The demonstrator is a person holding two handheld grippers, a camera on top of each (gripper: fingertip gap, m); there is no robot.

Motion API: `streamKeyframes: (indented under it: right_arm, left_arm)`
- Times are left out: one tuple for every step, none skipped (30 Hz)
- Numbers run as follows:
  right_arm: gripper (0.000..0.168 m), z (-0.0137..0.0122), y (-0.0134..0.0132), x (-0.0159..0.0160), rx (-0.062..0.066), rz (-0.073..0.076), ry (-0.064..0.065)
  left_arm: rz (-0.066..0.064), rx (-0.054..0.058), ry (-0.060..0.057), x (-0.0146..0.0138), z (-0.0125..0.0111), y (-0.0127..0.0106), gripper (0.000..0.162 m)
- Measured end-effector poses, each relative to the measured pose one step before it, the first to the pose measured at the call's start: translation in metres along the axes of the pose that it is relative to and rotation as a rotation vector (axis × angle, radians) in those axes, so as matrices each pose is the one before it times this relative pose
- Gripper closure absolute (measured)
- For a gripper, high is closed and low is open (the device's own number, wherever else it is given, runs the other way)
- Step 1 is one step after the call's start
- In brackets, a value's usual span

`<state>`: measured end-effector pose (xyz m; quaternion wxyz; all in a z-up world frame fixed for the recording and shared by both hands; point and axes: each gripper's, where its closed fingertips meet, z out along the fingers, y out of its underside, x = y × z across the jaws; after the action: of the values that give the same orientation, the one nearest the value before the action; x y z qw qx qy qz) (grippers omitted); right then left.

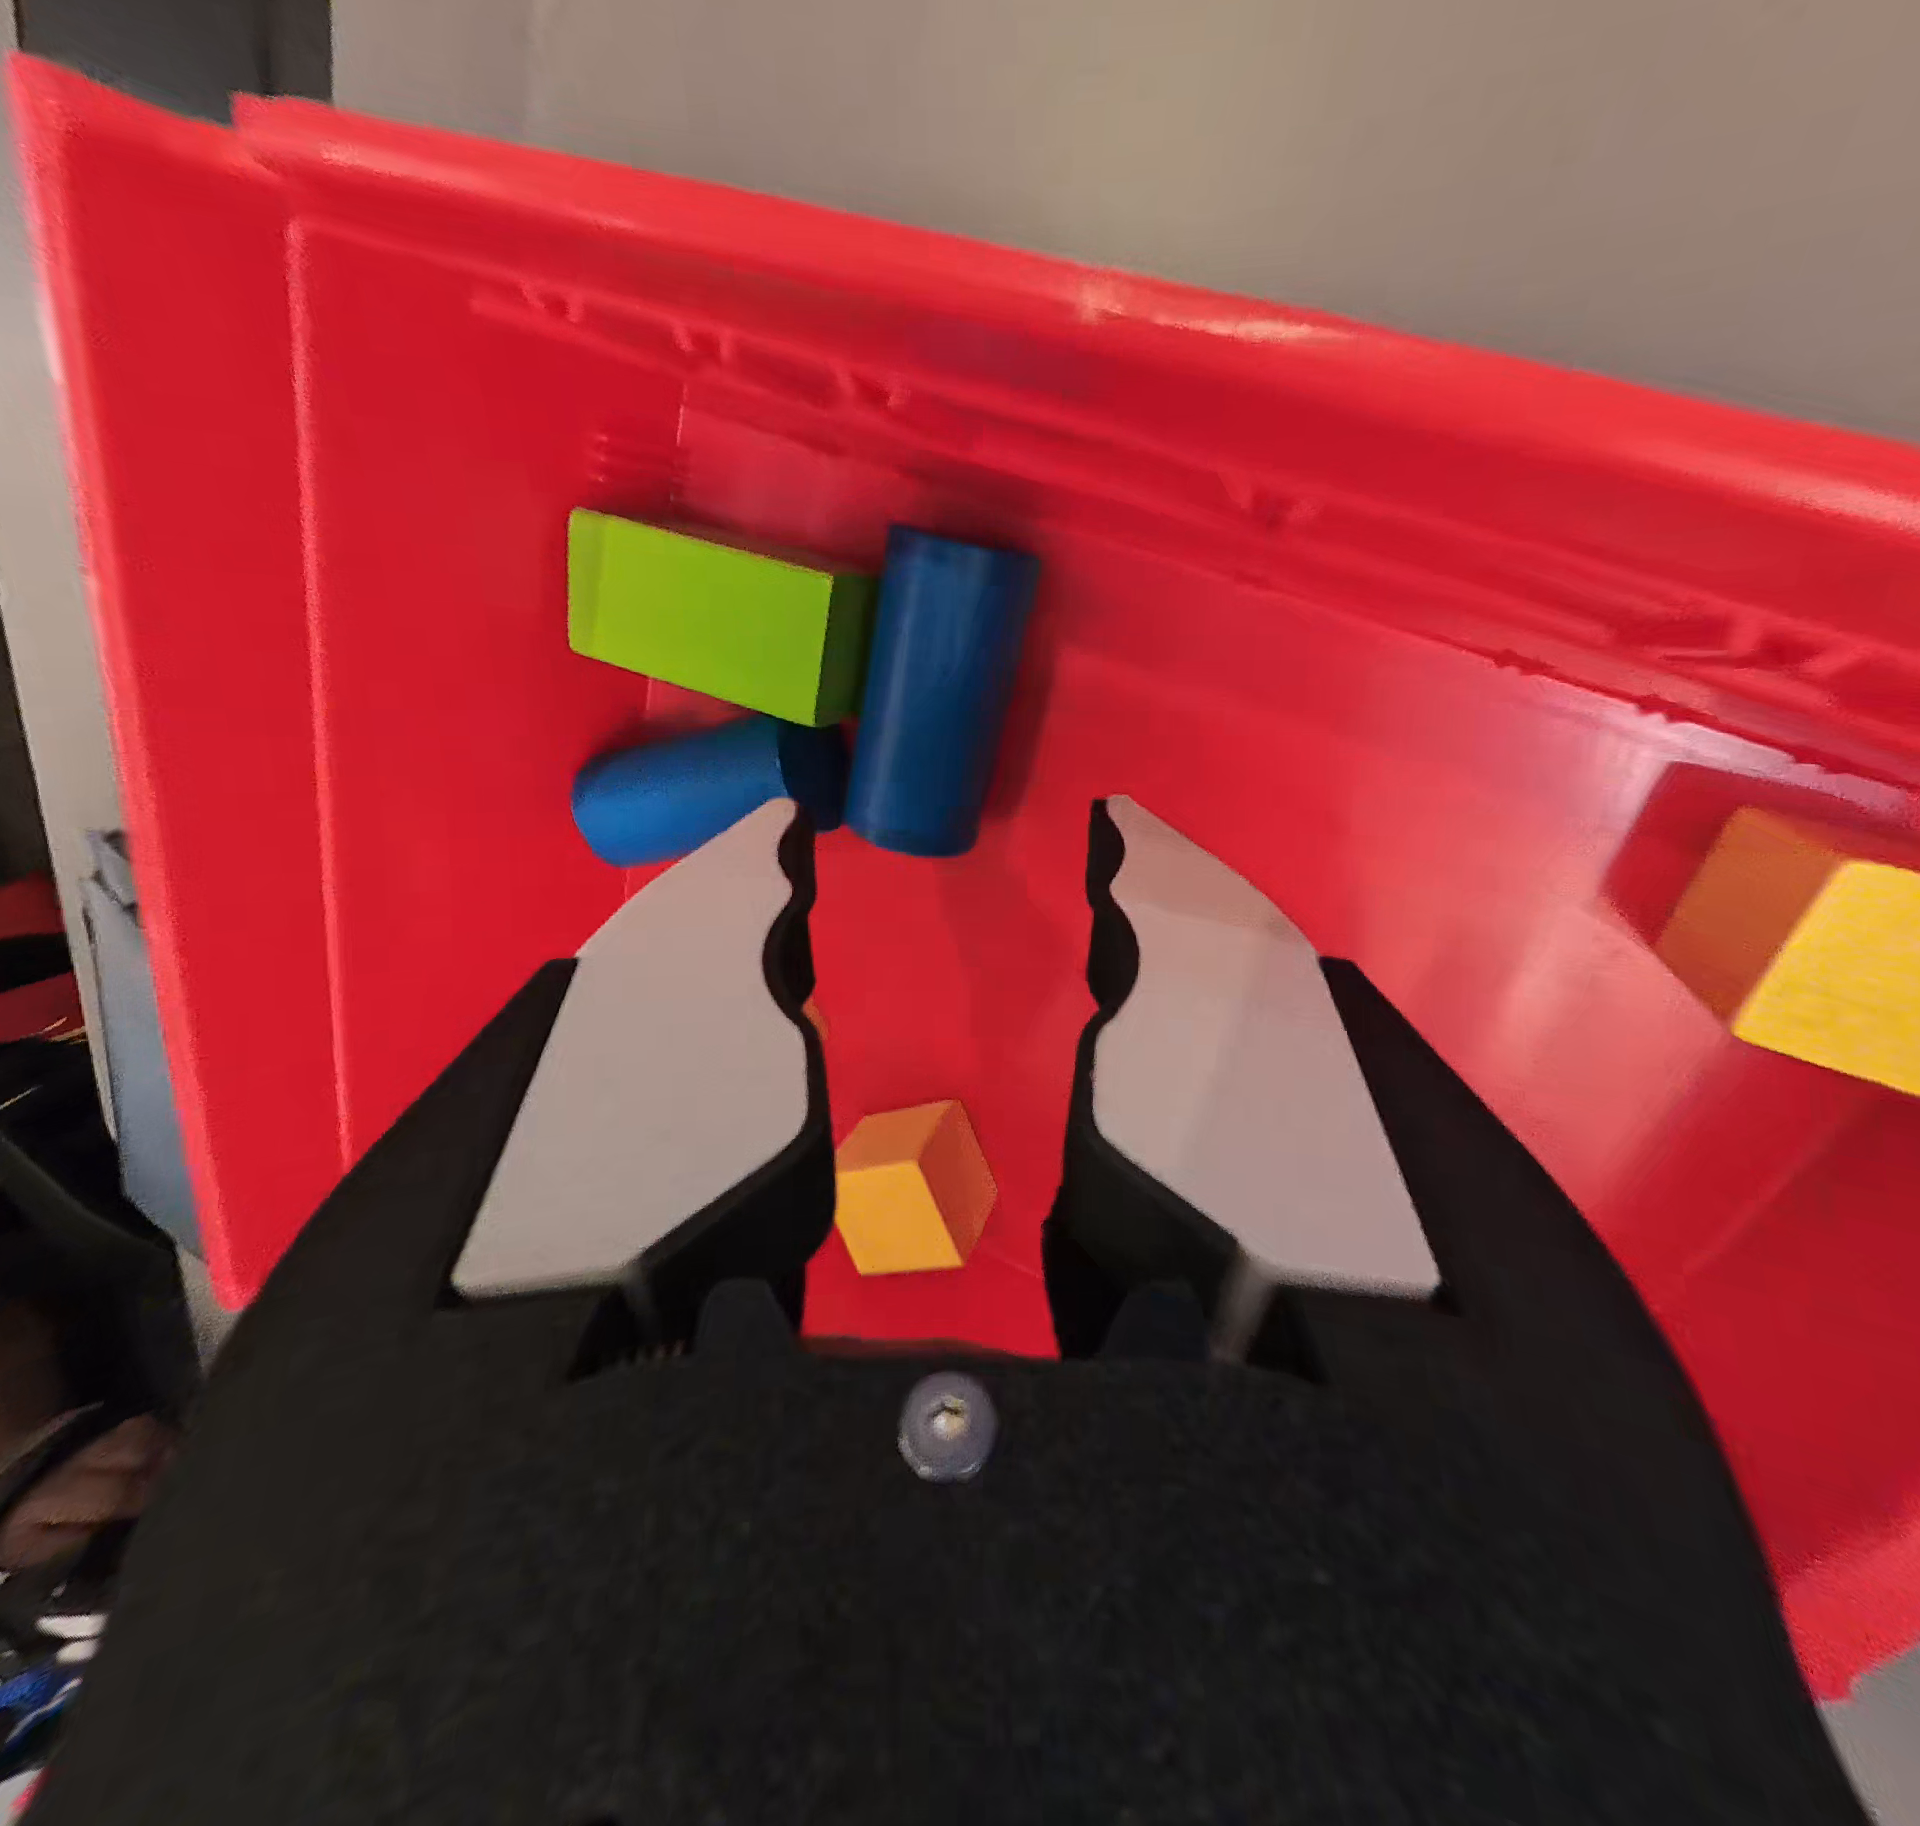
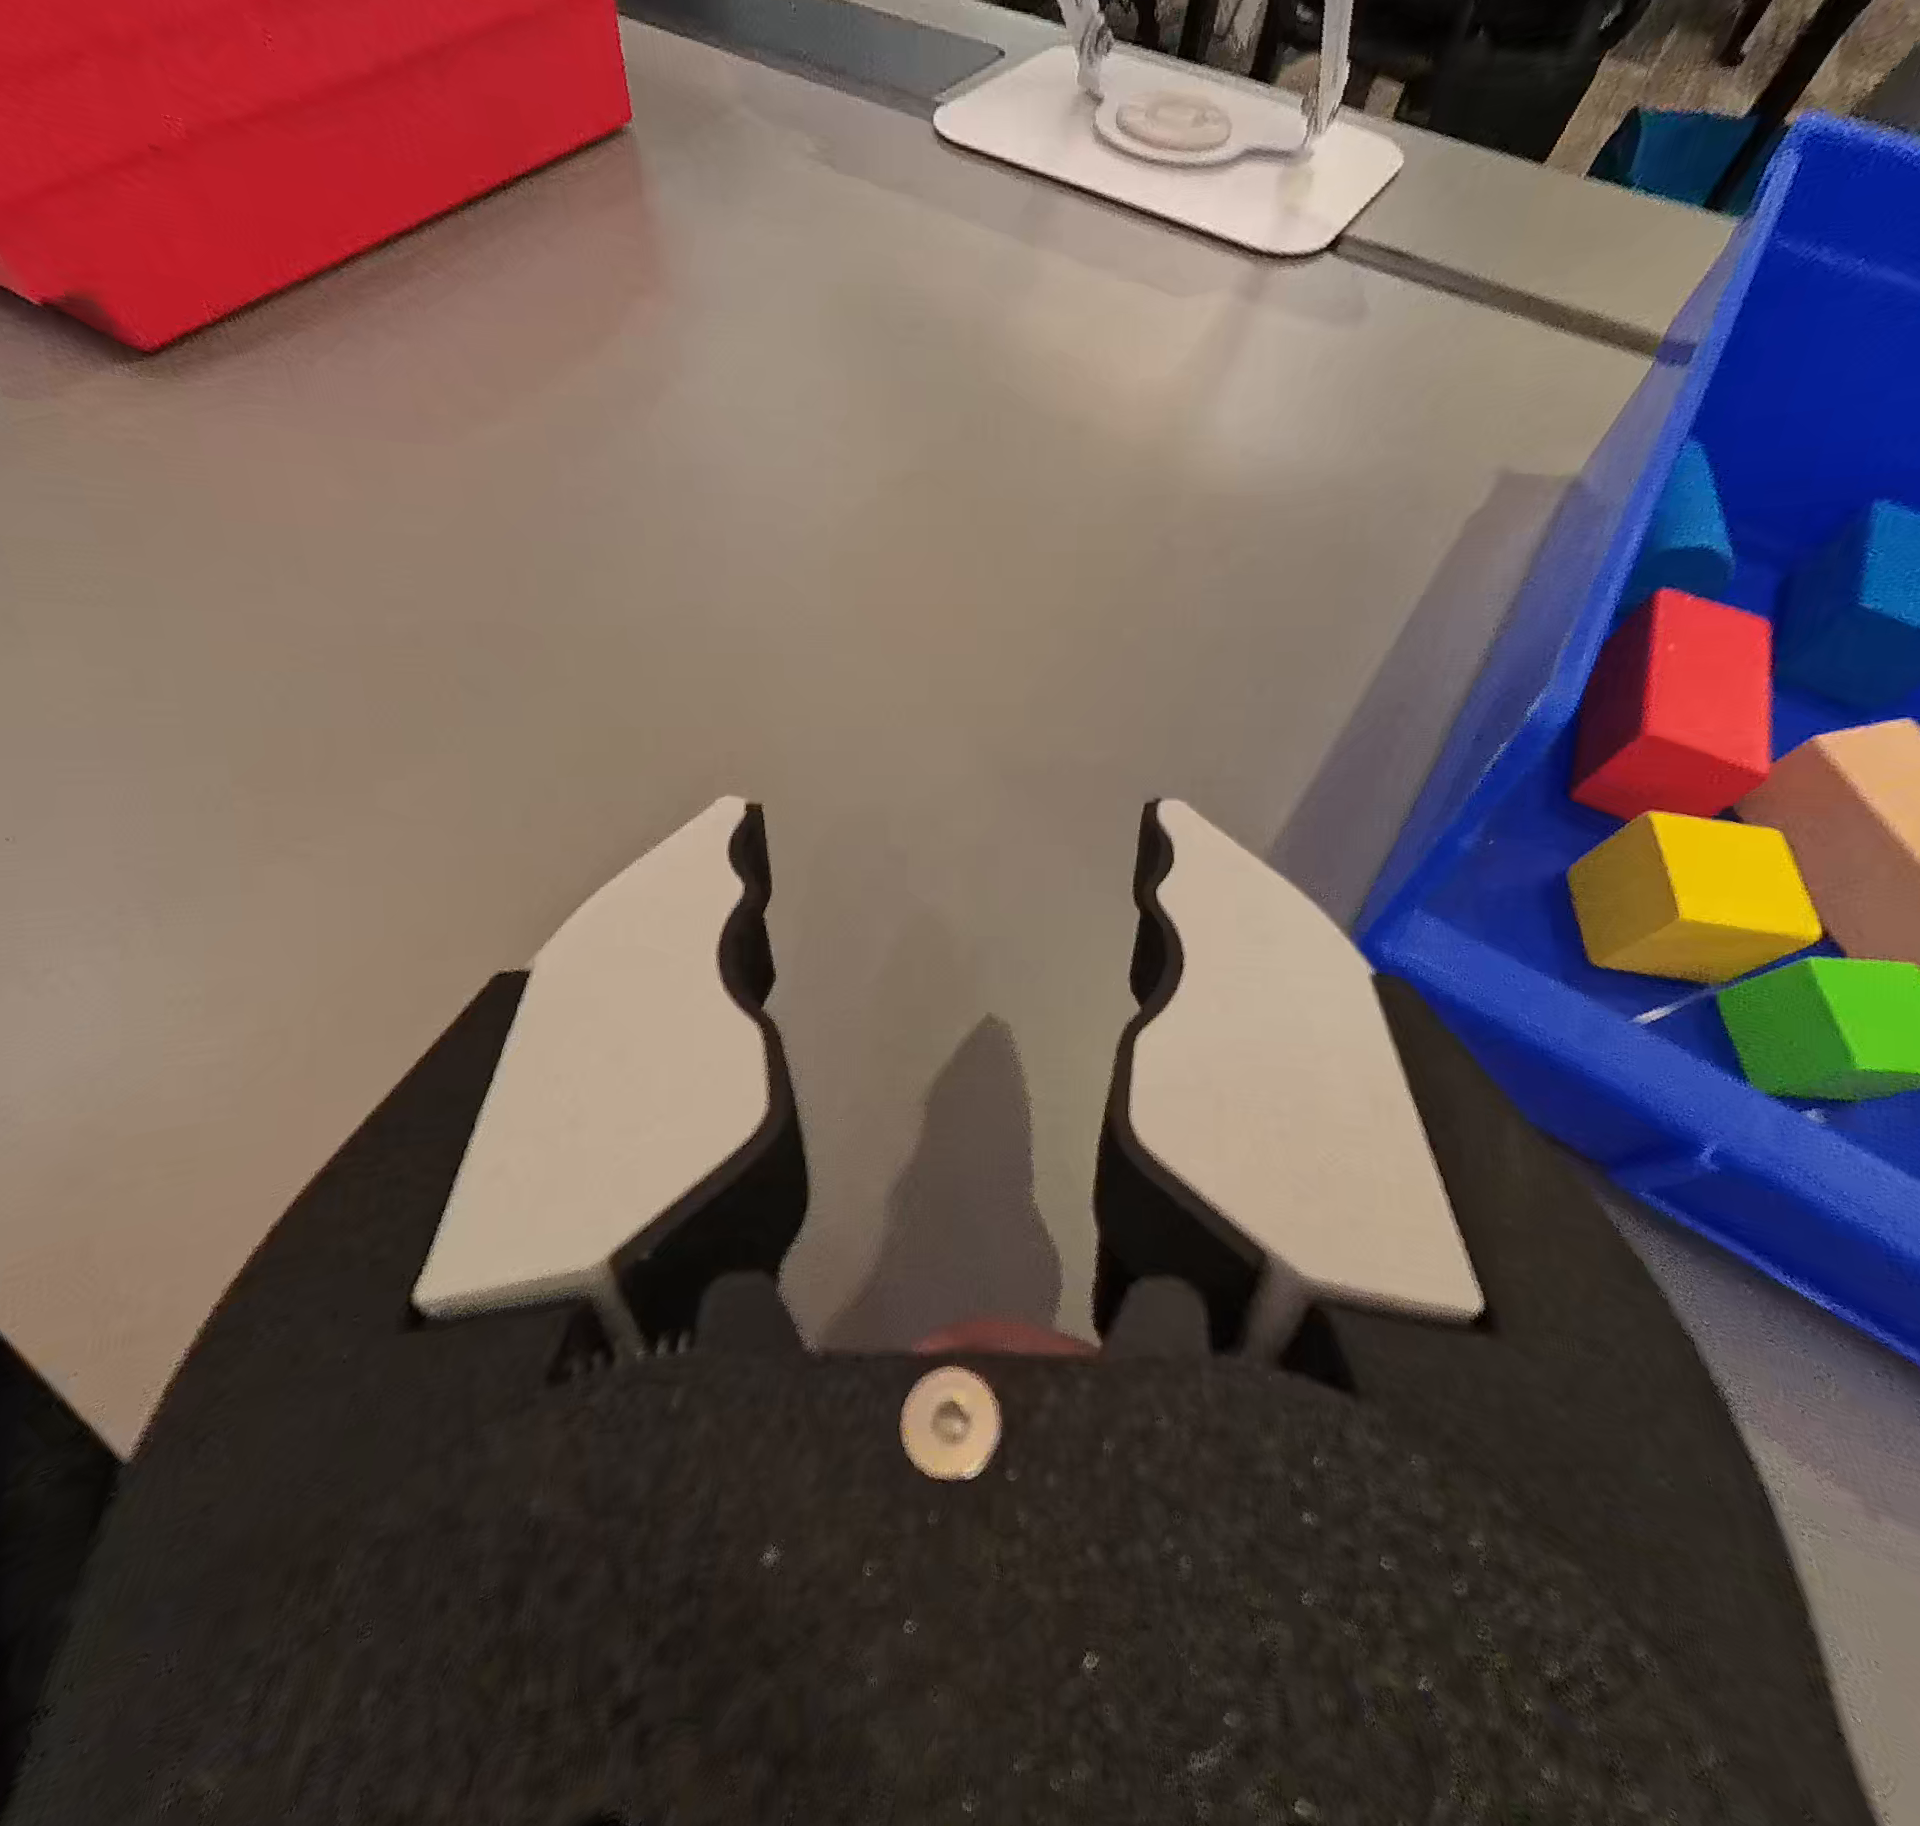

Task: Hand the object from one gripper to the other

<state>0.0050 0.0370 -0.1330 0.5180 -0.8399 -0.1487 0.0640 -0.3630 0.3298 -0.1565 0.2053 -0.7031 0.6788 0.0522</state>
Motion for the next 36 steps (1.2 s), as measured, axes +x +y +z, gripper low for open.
streamKeyframes:
  right_arm:
    - [0.101, 0.00154, 0.00286, 0.00069, -0.0092, 0.0117, -0.0034]
    - [0.101, 0.00125, 0.00182, 0.00044, -0.0053, 0.0122, -0.0047]
    - [0.101, 0.00089, 0.00100, 0.00015, -0.0034, 0.0132, -0.0063]
    - [0.101, 0.00063, 0.00020, -0.00013, -0.0009, 0.0133, -0.0073]
    - [0.101, 0.00028, -0.00055, -0.00023, 0.0015, 0.0122, -0.0072]
    - [0.101, 0.00002, -0.00076, -0.00020, 0.0028, 0.0091, -0.0055]
    - [0.101, -0.00011, -0.00078, 0.00020, 0.0026, 0.0043, -0.0023]
    - [0.101, -0.00008, -0.00056, 0.00037, 0.0015, 0.0002, 0.0006]
    - [0.101, 0.00000, -0.00022, 0.00032, -0.0002, -0.0009, 0.0001]
    - [0.101, 0.00026, 0.00008, 0.00006, -0.0025, 0.0006, -0.0022]
    - [0.102, 0.00022, 0.00024, -0.00011, -0.0016, 0.0016, -0.0031]
    - [0.102, 0.00025, 0.00012, -0.00037, -0.0005, 0.0020, -0.0040]
    - [0.102, 0.00019, 0.00016, -0.00048, -0.0005, 0.0016, -0.0041]
    - [0.102, -0.00012, 0.00030, -0.00023, -0.0015, 0.0007, -0.0029]
    - [0.102, -0.00069, -0.00030, -0.00022, -0.0002, 0.0001, -0.0018]
    - [0.102, -0.00107, -0.00106, -0.00020, 0.0030, -0.0012, -0.0012]
    - [0.102, -0.00168, -0.00185, -0.00005, 0.0052, -0.0026, -0.0009]
    - [0.102, -0.00181, -0.00227, -0.00005, 0.0055, -0.0049, -0.0013]
    - [0.102, -0.00170, -0.00259, 0.00022, 0.0059, -0.0078, -0.0013]
    - [0.102, -0.00146, -0.00298, 0.00030, 0.0061, -0.0086, -0.0029]
    - [0.102, -0.00102, -0.00350, 0.00007, 0.0056, -0.0064, -0.0070]
    - [0.102, -0.00049, -0.00450, -0.00013, 0.0108, -0.0033, -0.0101]
    - [0.102, 0.00054, -0.00618, -0.00059, 0.0205, 0.0011, -0.0143]
    - [0.102, 0.00179, -0.00734, -0.00200, 0.0237, 0.0093, -0.0242]
    - [0.102, 0.00316, -0.00829, -0.00400, 0.0207, 0.0143, -0.0360]
    - [0.103, 0.00470, -0.00935, -0.00533, 0.0218, 0.0123, -0.0410]
    - [0.103, 0.00615, -0.00960, -0.00560, 0.0180, 0.0058, -0.0417]
    - [0.104, 0.00746, -0.00960, -0.00636, 0.0057, 0.0000, -0.0431]
    - [0.104, 0.00808, -0.01073, -0.00686, -0.0002, -0.0133, -0.0430]
    - [0.106, 0.00814, -0.01345, -0.00588, 0.0084, -0.0256, -0.0347]
    - [0.106, 0.00794, -0.01674, -0.00583, 0.0254, -0.0286, -0.0317]
    - [0.107, 0.00815, -0.01938, -0.00726, 0.0416, -0.0217, -0.0428]
    - [0.107, 0.00861, -0.01964, -0.00850, 0.0460, -0.0112, -0.0539]
    - [0.107, 0.00918, -0.01793, -0.00922, 0.0406, 0.0015, -0.0636]
    - [0.106, 0.00924, -0.01575, -0.01029, 0.0395, 0.0133, -0.0777]
    - [0.106, 0.00884, -0.01280, -0.00873, 0.0381, 0.0195, -0.0751]
  left_arm:
    - [0.0055, -0.0131, 0.0109, -0.00054, 0.00477, 0.00052, 0.113]
    - [0.0031, -0.0118, 0.0134, -0.00046, 0.00503, 0.00042, 0.113]
    - [0.0038, -0.0120, 0.0115, -0.00089, 0.00511, 0.00091, 0.115]
    - [0.0029, -0.0107, 0.0113, -0.00089, 0.00530, 0.00101, 0.116]
    - [0.0014, -0.0118, 0.0115, -0.00070, 0.00523, 0.00130, 0.119]
    - [0.0006, -0.0089, 0.0094, -0.00078, 0.00476, 0.00117, 0.123]
    - [-0.0001, 0.0014, 0.0095, -0.00034, 0.00377, -0.00024, 0.130]
    - [-0.0043, 0.0103, 0.0132, 0.00041, 0.00196, -0.00154, 0.130]
    - [-0.0111, 0.0147, 0.0144, 0.00023, 0.00017, -0.00218, 0.130]
    - [-0.0091, 0.0015, 0.0089, 0.00032, -0.00003, -0.00021, 0.130]
    - [-0.0009, 0.0011, 0.0028, 0.00057, -0.00020, 0.00002, 0.130]
    - [0.0029, -0.0009, -0.0027, 0.00062, -0.00028, 0.00025, 0.130]
    - [0.0011, -0.0033, -0.0007, 0.00156, -0.00073, 0.00066, 0.130]
    - [-0.0038, -0.0018, -0.0015, 0.00156, -0.00195, 0.00062, 0.130]
    - [-0.0074, 0.0061, -0.0140, 0.00005, -0.00386, 0.00009, 0.130]
    - [-0.0086, 0.0131, -0.0158, -0.00002, -0.00612, -0.00008, 0.130]
    - [-0.0140, 0.0216, -0.0117, 0.00049, -0.00818, -0.00066, 0.130]
    - [-0.0198, 0.0296, -0.0099, 0.00071, -0.01020, -0.00134, 0.131]
    - [-0.0221, 0.0360, -0.0162, -0.00002, -0.01206, -0.00212, 0.131]
    - [-0.0214, 0.0420, -0.0183, 0.00014, -0.01369, -0.00300, 0.131]
    - [-0.0248, 0.0504, -0.0175, 0.00033, -0.01504, -0.00502, 0.131]
    - [-0.0326, 0.0657, -0.0185, -0.00006, -0.01630, -0.00823, 0.131]
    - [-0.0416, 0.0814, -0.0113, 0.00057, -0.01656, -0.01197, 0.131]
    - [-0.0476, 0.0943, 0.0030, 0.00264, -0.01610, -0.01526, 0.131]
    - [-0.0500, 0.1039, 0.0128, 0.00468, -0.01477, -0.01814, 0.131]
    - [-0.0467, 0.1072, 0.0189, 0.00662, -0.01248, -0.01971, 0.131]
    - [-0.0389, 0.1001, 0.0249, 0.00865, -0.00930, -0.01983, 0.131]
    - [-0.0340, 0.0914, 0.0232, 0.00957, -0.00577, -0.01894, 0.131]
    - [-0.0334, 0.0857, 0.0254, 0.01047, -0.00235, -0.01808, 0.131]
    - [-0.0375, 0.0814, 0.0351, 0.01225, 0.00100, -0.01667, 0.131]
    - [-0.0465, 0.0837, 0.0465, 0.01394, 0.00368, -0.01526, 0.131]
    - [-0.0531, 0.0829, 0.0550, 0.01501, 0.00604, -0.01289, 0.131]
    - [-0.0541, 0.0729, 0.0532, 0.01459, 0.00783, -0.00917, 0.131]
    - [-0.0500, 0.0610, 0.0428, 0.01306, 0.00918, -0.00494, 0.131]
    - [-0.0386, 0.0458, 0.0363, 0.01242, 0.00999, -0.00042, 0.131]
    - [-0.0313, 0.0344, 0.0368, 0.01232, 0.00978, 0.00303, 0.131]
